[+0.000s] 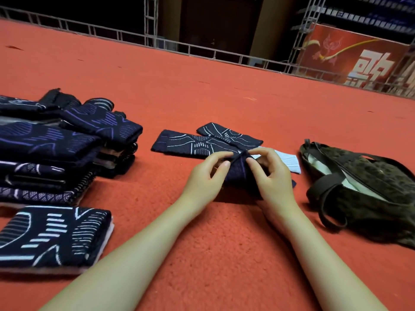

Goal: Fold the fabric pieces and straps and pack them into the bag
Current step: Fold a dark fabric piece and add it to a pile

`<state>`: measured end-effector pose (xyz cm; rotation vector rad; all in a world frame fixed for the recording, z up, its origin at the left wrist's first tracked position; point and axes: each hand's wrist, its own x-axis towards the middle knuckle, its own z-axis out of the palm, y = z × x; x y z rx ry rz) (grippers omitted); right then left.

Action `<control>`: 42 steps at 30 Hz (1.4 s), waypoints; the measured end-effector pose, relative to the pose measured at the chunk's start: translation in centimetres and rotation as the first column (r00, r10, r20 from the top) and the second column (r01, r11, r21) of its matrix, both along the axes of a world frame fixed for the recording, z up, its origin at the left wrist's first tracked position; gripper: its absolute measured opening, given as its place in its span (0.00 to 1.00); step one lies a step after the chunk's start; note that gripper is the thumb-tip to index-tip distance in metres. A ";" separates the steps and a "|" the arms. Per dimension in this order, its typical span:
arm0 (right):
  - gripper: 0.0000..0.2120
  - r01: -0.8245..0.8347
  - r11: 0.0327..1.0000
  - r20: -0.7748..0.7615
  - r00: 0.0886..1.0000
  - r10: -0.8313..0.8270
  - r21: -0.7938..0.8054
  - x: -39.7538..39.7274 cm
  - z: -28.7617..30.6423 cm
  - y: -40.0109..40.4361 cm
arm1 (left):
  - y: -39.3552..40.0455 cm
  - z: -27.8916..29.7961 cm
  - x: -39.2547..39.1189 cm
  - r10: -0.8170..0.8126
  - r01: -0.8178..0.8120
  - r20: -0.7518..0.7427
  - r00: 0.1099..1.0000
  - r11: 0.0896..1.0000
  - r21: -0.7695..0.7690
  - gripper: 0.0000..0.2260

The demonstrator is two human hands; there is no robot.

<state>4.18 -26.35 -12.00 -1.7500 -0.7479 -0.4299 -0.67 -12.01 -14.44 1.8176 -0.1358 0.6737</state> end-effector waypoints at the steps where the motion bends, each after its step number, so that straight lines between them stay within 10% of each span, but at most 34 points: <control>1: 0.06 -0.003 1.000 -0.007 1.000 0.003 -0.001 0.1 -0.1 -0.1 | -0.1 -0.1 0.0 -0.017 0.017 -0.005 1.000 1.000 0.020 0.13; 10: 0.18 0.018 0.870 0.030 1.000 -0.004 -0.492 2.3 -1.2 -2.2 | 1.8 0.3 0.7 0.268 -0.270 -0.032 0.963 0.948 -0.168 0.16; 15: 0.05 0.143 0.763 -0.070 0.969 -0.239 -0.631 4.1 -2.0 -4.3 | 4.2 0.4 0.5 0.322 -0.354 -0.148 0.935 0.829 -0.433 0.14; 19: 0.02 0.123 0.911 -0.221 0.949 -0.223 -0.393 4.2 -1.7 -4.4 | 4.3 0.8 0.2 0.334 -0.358 -0.132 0.933 0.842 -0.403 0.14; 24: 0.09 -0.024 0.954 -0.508 0.843 0.179 0.298 2.2 0.5 -4.4 | 4.5 1.5 -0.3 0.341 -0.360 -0.132 0.931 0.786 -0.503 0.15; 26: 0.12 0.032 0.953 -0.528 0.838 0.138 0.301 2.4 0.2 -4.6 | 4.6 1.1 -0.1 0.332 -0.372 -0.170 0.928 0.809 -0.454 0.16; 28: 0.09 0.185 0.983 -0.439 0.882 -0.175 -0.019 3.3 -0.8 -4.5 | 5.0 0.3 0.1 0.378 -0.435 -0.256 0.890 0.873 -0.223 0.19; 32: 0.10 0.264 0.690 -0.086 0.899 -0.429 -0.674 4.8 -2.9 -4.0 | 4.9 -0.9 -0.1 0.539 -0.383 -0.395 0.744 0.828 0.409 0.24; 38: 0.15 0.258 0.664 -0.095 0.890 -0.446 -0.702 4.1 -1.8 -3.7 | 3.7 -0.4 -0.3 0.551 -0.370 -0.214 0.806 0.753 0.545 0.17; 42: 0.06 0.157 0.937 -0.455 0.841 -0.292 -0.312 4.1 -1.6 -3.7 | 2.7 -0.6 -0.3 0.370 -0.255 -0.130 0.920 0.816 0.518 0.13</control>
